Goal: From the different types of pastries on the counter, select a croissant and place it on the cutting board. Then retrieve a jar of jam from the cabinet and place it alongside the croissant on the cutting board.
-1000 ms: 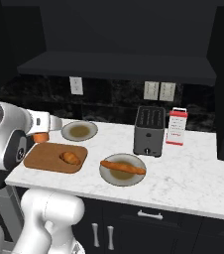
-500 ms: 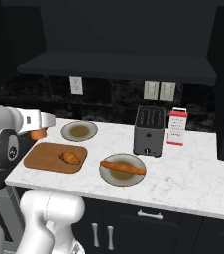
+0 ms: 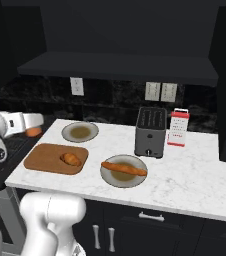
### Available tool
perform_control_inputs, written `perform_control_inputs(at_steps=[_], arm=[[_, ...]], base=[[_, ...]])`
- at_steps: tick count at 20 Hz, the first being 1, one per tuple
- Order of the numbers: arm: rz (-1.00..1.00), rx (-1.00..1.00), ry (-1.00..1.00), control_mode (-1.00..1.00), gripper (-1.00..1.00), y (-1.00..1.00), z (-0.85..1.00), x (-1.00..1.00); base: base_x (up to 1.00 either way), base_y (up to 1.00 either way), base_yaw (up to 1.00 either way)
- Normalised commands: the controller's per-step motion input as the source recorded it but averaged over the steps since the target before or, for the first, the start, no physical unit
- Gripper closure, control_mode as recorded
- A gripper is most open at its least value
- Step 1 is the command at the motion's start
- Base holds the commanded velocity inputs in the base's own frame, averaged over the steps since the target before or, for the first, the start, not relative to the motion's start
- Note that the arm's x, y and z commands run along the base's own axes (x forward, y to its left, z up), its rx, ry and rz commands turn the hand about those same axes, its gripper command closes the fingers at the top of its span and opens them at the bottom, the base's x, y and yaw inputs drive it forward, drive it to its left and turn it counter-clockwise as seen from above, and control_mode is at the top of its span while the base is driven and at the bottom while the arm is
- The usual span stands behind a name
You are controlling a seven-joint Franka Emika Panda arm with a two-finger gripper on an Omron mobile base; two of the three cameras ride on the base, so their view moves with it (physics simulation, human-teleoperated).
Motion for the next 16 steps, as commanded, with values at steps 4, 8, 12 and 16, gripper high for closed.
perform_control_inputs(at_steps=[4, 8, 12, 16], arm=[[-0.02, -0.03, -0.52, -1.00, 1.00, -0.16, -1.00, 0.36], [-0.16, 0.09, -0.31, -1.00, 1.00, -0.13, -1.00, 0.39], [-0.15, 0.31, -0.09, -1.00, 1.00, -0.13, -1.00, 0.42], [-0.08, 0.20, -0.06, -1.00, 1.00, 0.06, -1.00, 0.16]], base=[[0.00, 0.00, 0.00], [0.00, 0.00, 0.00], [0.00, 0.00, 0.00], [0.00, 0.00, 0.00]])
